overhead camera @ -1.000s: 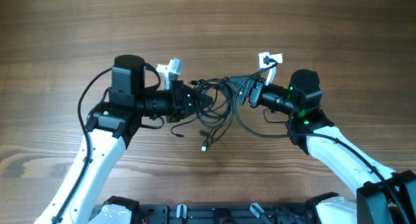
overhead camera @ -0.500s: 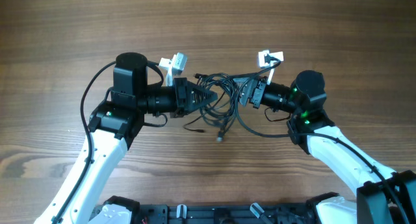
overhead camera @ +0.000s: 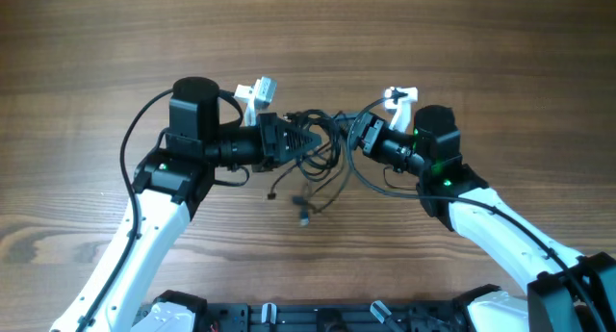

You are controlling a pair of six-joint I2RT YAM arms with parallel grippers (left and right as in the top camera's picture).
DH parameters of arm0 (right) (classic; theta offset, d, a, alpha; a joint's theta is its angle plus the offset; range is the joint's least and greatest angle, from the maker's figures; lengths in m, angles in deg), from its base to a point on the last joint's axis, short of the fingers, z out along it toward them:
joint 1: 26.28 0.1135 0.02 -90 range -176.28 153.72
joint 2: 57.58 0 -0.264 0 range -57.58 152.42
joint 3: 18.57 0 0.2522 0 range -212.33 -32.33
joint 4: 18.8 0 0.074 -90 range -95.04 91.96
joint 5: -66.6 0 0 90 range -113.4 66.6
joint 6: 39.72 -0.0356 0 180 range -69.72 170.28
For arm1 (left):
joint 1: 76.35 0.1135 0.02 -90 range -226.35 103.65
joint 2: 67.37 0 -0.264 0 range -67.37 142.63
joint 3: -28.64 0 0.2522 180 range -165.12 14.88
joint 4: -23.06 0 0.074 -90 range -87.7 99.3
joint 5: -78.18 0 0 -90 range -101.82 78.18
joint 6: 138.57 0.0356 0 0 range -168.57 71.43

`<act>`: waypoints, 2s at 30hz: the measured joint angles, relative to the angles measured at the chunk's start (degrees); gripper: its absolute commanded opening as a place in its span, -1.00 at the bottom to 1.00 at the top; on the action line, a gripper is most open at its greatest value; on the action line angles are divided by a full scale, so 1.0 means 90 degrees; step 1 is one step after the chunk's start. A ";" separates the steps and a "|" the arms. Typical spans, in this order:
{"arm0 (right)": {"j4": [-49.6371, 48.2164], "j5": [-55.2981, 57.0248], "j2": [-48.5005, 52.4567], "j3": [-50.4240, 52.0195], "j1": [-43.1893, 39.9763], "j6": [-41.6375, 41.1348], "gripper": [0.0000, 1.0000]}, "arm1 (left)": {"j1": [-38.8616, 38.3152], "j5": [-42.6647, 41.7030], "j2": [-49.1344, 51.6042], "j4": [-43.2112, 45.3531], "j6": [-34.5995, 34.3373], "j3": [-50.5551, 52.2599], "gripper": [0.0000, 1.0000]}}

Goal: Untangle cables

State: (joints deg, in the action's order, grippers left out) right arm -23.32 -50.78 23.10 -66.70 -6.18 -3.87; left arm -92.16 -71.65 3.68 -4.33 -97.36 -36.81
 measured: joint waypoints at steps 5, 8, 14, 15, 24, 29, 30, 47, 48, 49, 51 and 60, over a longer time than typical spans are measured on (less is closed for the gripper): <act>0.1528 0.1406 0.0000 -0.0012 -0.1059 0.0447 0.60 | -0.0036 -0.0131 0.0024 0.0233 0.0000 0.0000 -0.92; 0.1702 0.1588 0.0002 -0.0005 -0.1547 0.0755 0.73 | -0.0032 -0.0194 0.0022 0.0381 0.0002 0.0000 -0.92; 0.1588 0.0831 0.0000 0.0007 -0.2149 0.1770 0.99 | 0.0136 -0.0095 0.0022 0.0398 0.0058 0.0000 -0.92; 0.1523 0.0413 0.0000 0.0007 -0.2149 0.2081 0.99 | 0.0141 -0.0049 0.0022 0.0396 0.0175 0.0000 -0.92; 0.0206 -0.4199 0.0005 0.0049 -0.2149 0.4129 0.99 | 0.0141 0.0192 0.0022 -0.0282 0.2307 -0.0002 -0.92; -0.1593 -0.5591 0.0007 0.0053 -0.2149 0.3815 0.91 | 0.0141 0.0226 0.0017 -0.0823 0.3966 0.0000 -0.92; -0.1702 -0.5671 0.0007 0.0053 -0.2149 0.3733 0.91 | 0.0141 0.0228 0.0017 -0.0818 0.4095 0.0000 -0.92; -0.1792 -0.5787 0.0007 0.0053 -0.1763 0.3565 0.34 | -0.0049 -0.0697 0.0017 -0.0073 0.4585 0.0000 -0.92; -0.1790 -0.5787 0.0007 0.0053 -0.1698 0.3602 0.00 | -0.0119 -0.0709 0.0017 -0.0073 0.4585 0.0000 -0.92; -0.1787 -0.5790 0.0007 0.0053 -0.1664 0.3604 -0.18 | -0.0155 -0.0724 0.0017 -0.0073 0.4583 0.0000 -0.92; -0.1787 -0.5792 0.0007 0.0053 -0.1654 0.3599 -0.50 | -0.0165 -0.0716 0.0017 -0.0073 0.4583 0.0000 -0.92; -0.1746 -0.6598 0.0007 0.0053 -0.2108 0.3364 -0.85 | -0.0168 0.0427 0.0017 -0.0073 0.3934 0.0000 -0.92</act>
State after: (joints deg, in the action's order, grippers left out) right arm -39.04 -110.16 23.17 -66.22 -25.16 26.40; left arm -93.67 -67.80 3.83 -4.99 -61.95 -36.81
